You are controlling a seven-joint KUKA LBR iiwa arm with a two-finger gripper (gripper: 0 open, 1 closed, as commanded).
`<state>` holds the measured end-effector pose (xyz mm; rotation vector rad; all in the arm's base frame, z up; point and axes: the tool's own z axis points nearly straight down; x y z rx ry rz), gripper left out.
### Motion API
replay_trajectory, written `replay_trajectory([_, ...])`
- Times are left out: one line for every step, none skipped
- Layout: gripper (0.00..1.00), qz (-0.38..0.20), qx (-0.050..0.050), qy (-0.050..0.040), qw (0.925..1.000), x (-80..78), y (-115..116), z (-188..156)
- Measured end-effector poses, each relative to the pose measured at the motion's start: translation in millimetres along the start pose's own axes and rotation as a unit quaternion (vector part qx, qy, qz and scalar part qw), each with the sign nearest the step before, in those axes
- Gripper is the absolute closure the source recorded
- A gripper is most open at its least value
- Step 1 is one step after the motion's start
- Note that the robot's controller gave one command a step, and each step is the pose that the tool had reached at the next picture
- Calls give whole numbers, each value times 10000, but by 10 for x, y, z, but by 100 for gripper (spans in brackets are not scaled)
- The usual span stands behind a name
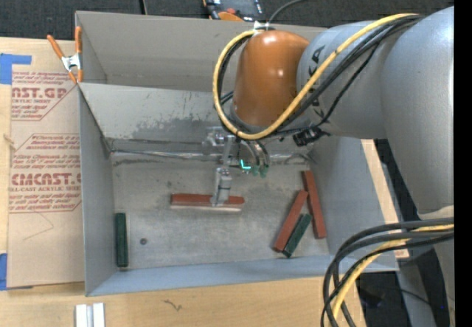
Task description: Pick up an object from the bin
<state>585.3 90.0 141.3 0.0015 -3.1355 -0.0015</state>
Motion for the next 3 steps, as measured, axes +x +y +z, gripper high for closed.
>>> replay_trajectory([0, 37, -2, 10, 10000, 296, 321, 759])
replay_trajectory([100, 50, -3, -36, 10000, 258, 304, 705])
replay_trajectory([100, -121, -4, -80, 9999, 360, 257, -838])
